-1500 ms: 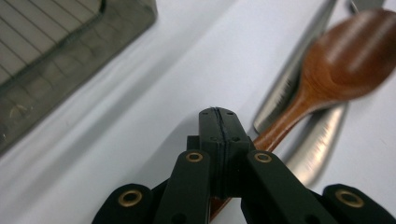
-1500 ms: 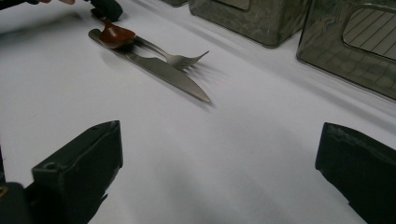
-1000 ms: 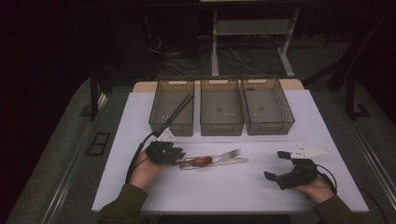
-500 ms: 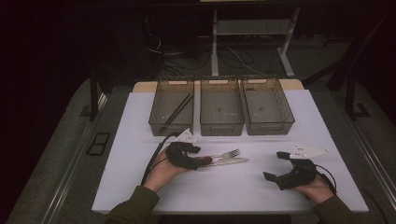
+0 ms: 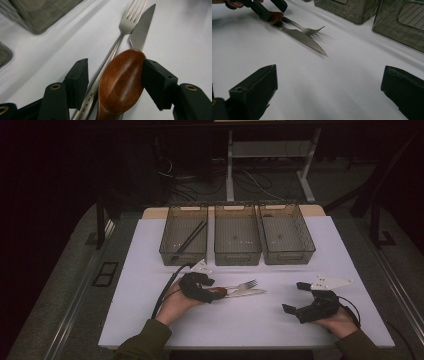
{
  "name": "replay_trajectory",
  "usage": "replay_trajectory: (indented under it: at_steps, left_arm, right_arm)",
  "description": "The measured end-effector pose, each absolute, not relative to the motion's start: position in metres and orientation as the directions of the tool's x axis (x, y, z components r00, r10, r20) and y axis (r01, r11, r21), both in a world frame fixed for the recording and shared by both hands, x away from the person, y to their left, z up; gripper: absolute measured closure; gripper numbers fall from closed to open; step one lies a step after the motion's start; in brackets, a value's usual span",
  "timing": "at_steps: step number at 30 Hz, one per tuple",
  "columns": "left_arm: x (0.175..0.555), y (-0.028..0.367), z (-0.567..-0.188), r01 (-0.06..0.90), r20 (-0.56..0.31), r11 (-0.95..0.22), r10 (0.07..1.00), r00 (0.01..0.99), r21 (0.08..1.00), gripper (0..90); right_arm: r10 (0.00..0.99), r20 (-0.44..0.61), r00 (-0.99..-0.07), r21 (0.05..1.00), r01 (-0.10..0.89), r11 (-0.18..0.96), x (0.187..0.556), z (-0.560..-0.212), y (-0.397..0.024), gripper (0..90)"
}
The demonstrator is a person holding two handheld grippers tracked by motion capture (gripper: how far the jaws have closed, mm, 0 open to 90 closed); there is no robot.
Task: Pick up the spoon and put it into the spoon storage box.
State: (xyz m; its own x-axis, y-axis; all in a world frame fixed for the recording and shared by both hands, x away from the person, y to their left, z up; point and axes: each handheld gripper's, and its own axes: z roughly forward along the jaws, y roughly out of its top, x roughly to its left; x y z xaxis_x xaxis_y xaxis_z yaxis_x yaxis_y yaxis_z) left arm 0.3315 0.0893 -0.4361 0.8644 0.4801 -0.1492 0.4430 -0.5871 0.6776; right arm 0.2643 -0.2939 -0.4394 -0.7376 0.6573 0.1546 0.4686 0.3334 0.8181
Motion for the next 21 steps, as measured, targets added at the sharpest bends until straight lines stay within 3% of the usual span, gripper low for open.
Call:
replay_trajectory:
  at_steps: [13, 21]
  left_arm:
    - [0.324, 0.089, -0.439, 0.378, -0.087, -0.641, 0.437, 0.895, 0.669, 43.6]
    - [0.316, 0.091, -0.432, 0.361, -0.102, -0.616, 0.414, 0.904, 0.7, 43.6]
  right_arm:
    - [0.66, 0.157, -0.735, 0.819, 0.47, 0.329, 0.264, -0.439, -0.295, 0.1]
    - [0.659, 0.157, -0.736, 0.82, 0.469, 0.329, 0.264, -0.439, -0.295, 0.1]
